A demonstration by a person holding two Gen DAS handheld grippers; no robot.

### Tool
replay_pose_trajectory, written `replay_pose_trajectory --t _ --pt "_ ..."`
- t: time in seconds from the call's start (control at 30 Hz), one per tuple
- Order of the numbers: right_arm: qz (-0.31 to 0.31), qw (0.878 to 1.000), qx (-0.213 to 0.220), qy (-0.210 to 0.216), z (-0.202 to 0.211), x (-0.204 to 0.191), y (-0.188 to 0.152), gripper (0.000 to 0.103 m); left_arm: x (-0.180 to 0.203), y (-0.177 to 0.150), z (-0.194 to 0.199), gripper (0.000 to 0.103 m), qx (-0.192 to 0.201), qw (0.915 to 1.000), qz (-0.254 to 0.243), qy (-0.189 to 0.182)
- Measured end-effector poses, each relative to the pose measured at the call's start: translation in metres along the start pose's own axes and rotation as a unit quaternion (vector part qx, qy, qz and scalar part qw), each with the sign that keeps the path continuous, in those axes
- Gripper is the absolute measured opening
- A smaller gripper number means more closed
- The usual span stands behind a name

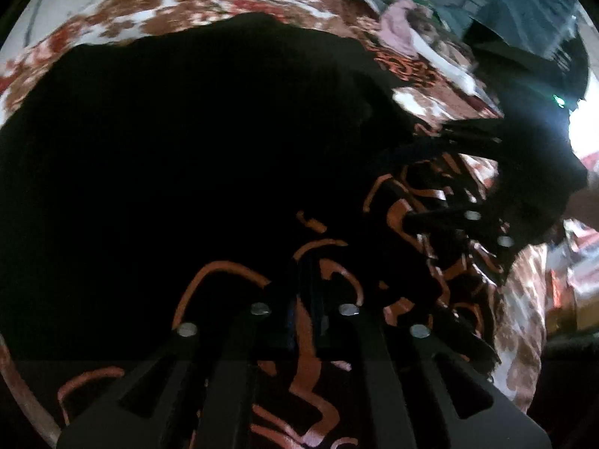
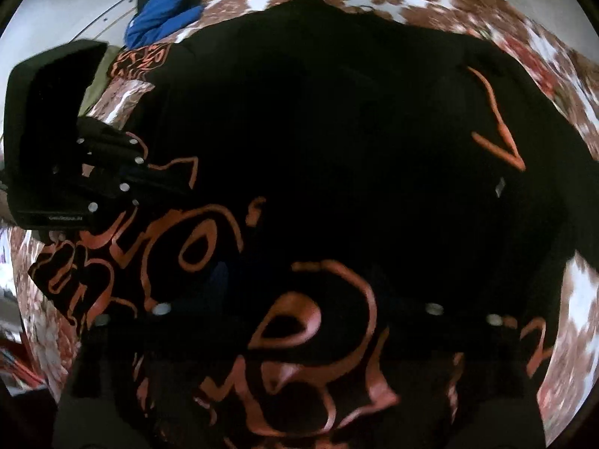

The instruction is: Fold large clothes

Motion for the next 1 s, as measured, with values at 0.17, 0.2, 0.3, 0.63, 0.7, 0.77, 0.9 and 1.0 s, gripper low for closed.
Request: replay_pose_trajectory --t 0.17,0.2,0.3,0.63,0.7,0.77,0.9,1.0 --pt "-0.024 0.998 0.053 -0.018 0.043 0.013 0.027 0.097 -0.017 0.029 0.039 0.085 0.046 0.9974 0.014 0.055" --pt "-0.023 0.997 0.071 -0.025 0.054 0.017 0.042 0.098 -0.021 0.039 0.047 0.096 0.055 0.9962 0.020 0.064" --pt "-0.020 0.991 0.109 -0.070 0.071 0.030 0.082 0.098 -0.034 0.075 0.065 0.098 0.089 0.9898 0.031 0.107" --pt "-0.046 0.986 0.071 -0.145 -0.014 0.074 0.139 0.098 -0.076 0.114 -0.012 0.098 0.038 0.9798 0.043 0.191" --pt "-0.042 0.987 0.055 -0.144 -0.037 0.079 0.130 0.098 -0.082 0.102 -0.030 0.098 0.018 0.9760 0.027 0.216" --pt "-0.043 0.988 0.042 -0.141 -0.053 0.082 0.119 0.098 -0.089 0.092 -0.042 0.098 0.007 0.9761 0.026 0.216" --pt "-0.047 0.988 0.032 -0.144 -0.071 0.093 0.098 0.098 -0.105 0.076 -0.050 0.099 0.030 0.9797 0.063 0.188" --pt "-0.050 0.988 0.036 -0.142 -0.075 0.096 0.090 0.098 -0.107 0.073 -0.054 0.099 0.038 0.9822 0.072 0.169"
Point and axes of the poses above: each gripper's, at about its wrist camera, not at the fingertips, and z roughly against the way its jaws point, x to its right, y to its top, the point moved 6 cm from there along -z, roughly the way its jaws point, and after that the axes turned 1 degree about -y, right-handed, at the moved point
